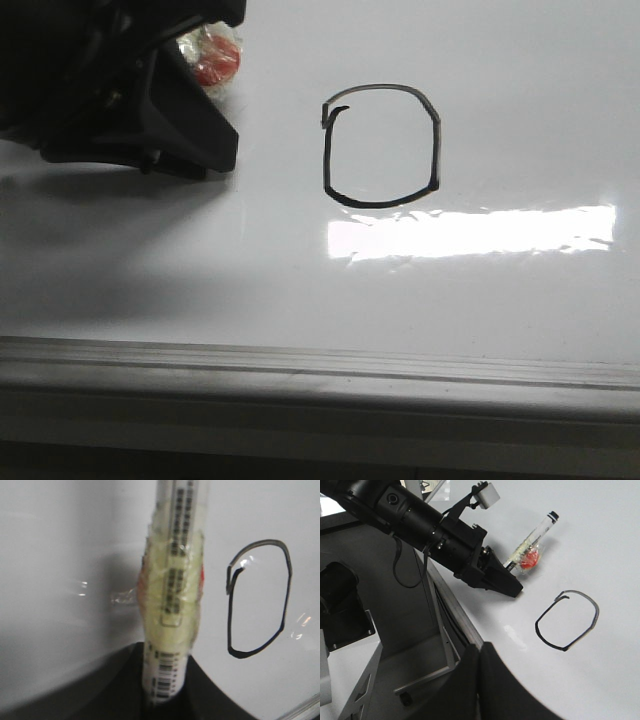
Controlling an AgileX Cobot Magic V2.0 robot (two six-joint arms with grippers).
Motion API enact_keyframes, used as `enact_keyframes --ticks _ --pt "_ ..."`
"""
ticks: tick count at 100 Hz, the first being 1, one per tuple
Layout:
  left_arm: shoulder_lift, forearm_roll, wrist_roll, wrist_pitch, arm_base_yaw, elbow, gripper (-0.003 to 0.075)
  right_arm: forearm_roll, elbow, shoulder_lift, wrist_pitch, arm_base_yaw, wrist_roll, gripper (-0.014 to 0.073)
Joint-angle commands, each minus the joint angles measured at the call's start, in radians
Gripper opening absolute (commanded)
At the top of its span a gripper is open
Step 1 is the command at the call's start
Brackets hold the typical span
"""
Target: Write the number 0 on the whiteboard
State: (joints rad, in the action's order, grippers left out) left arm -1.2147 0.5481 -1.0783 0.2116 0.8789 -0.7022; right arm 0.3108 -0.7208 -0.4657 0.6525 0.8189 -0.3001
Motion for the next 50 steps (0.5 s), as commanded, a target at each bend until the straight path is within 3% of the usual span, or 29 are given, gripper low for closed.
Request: enact_keyframes --ticks 1,40,50 --pt "-0.015 0.008 0.002 0.0 0.001 -0.022 -0.002 0.013 -0.023 -0.012 -0.078 -0.005 0.003 -0.0065" --pt "-0.019 0.008 0.002 -0.007 0.001 -0.024 -0.0019 0.013 -0.017 -0.034 -0.079 -0.005 0.003 -0.0065" --pt "-0.019 0.007 0.002 -0.007 0.001 -0.024 0.0015 0.013 -0.003 -0.034 -0.093 -0.005 0.003 -0.0065"
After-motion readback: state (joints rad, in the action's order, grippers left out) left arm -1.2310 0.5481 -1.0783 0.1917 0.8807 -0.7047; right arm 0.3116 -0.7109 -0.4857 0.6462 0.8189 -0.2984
